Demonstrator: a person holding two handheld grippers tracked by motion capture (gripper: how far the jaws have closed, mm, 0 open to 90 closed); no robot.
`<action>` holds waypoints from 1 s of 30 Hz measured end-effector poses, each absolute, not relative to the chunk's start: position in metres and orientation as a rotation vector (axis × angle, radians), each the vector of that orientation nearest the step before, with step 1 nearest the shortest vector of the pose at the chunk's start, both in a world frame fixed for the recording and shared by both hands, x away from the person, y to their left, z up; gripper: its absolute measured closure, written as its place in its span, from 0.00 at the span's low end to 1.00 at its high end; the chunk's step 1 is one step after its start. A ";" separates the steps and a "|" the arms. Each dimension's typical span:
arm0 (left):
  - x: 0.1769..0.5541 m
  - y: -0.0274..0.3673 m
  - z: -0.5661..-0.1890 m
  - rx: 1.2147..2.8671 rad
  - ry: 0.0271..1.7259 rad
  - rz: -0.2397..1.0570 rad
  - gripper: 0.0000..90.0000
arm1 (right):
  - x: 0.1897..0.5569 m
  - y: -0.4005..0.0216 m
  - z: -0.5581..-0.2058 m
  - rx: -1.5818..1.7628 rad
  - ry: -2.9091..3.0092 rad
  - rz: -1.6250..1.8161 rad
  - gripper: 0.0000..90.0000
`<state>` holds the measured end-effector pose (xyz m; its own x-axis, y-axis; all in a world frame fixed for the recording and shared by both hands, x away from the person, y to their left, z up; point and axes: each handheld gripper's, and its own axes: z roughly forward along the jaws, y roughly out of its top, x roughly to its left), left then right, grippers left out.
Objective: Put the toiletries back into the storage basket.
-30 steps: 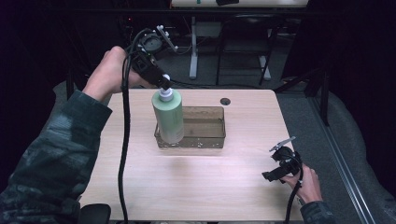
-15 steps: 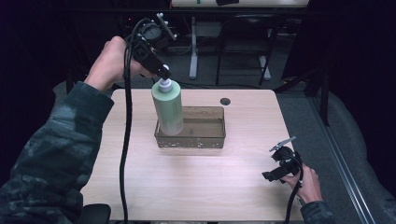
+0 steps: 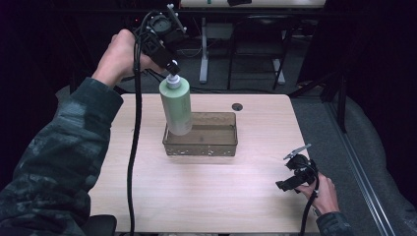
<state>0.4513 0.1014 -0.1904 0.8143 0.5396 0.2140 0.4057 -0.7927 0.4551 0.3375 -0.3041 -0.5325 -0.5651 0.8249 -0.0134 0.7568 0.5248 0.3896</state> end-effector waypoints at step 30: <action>0.483 0.101 -0.216 2.591 0.804 0.467 0.71 | 0.337 -0.304 -0.532 1.350 2.565 0.513 0.01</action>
<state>0.4833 0.1014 -0.2164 0.7804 0.5936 0.1965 0.4651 -0.7610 0.4523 0.3372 -0.3044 -0.5322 -0.5640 0.8257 -0.0133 0.7570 0.5234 0.3911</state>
